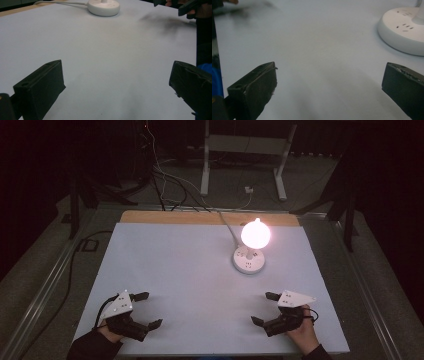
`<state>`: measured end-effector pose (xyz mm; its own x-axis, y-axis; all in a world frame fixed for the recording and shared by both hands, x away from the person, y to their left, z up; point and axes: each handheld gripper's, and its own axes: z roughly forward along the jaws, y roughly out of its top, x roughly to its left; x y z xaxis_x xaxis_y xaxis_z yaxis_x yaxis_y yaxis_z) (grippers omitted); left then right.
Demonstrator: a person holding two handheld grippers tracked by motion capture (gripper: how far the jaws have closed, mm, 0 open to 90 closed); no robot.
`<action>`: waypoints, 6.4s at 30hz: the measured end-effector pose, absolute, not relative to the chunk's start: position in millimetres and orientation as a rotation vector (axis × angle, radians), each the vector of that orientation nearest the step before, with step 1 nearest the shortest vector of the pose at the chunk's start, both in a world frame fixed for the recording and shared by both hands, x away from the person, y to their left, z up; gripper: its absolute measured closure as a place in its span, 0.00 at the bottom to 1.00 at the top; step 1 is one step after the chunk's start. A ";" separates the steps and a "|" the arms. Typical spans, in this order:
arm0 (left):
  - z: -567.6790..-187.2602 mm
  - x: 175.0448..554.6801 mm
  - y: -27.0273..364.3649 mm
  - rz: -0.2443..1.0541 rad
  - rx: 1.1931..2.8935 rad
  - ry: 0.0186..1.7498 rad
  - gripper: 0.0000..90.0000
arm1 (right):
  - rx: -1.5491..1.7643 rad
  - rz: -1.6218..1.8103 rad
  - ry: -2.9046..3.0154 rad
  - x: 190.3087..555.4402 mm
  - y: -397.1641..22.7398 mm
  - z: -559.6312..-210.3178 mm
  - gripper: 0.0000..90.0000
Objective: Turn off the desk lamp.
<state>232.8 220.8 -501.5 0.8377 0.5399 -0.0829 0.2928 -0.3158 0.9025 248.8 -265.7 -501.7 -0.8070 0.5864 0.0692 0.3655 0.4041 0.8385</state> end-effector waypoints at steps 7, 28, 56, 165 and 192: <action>-500.5 232.8 221.3 0.285 1.912 0.619 0.01 | 0.807 1.305 2.476 248.5 -260.3 -502.7 0.00; -499.6 231.4 221.7 0.278 1.889 0.598 0.01 | 0.770 1.414 2.420 240.6 -252.2 -479.9 0.00; -497.8 231.0 224.2 0.277 1.859 0.599 0.01 | 0.823 1.462 2.318 269.4 -262.4 -446.2 0.00; -497.8 230.2 225.1 0.277 1.855 0.600 0.01 | 1.323 1.101 2.079 400.1 -266.4 -508.0 1.00; -498.2 230.1 224.6 0.274 1.861 0.601 0.01 | 1.310 1.162 1.969 392.8 -274.3 -479.6 1.00</action>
<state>230.1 224.6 -498.2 0.8441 0.5272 -0.0975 0.2717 -0.2639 0.9255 392.8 -274.3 -479.6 -0.4109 0.9104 0.0488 0.4825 0.1718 0.8589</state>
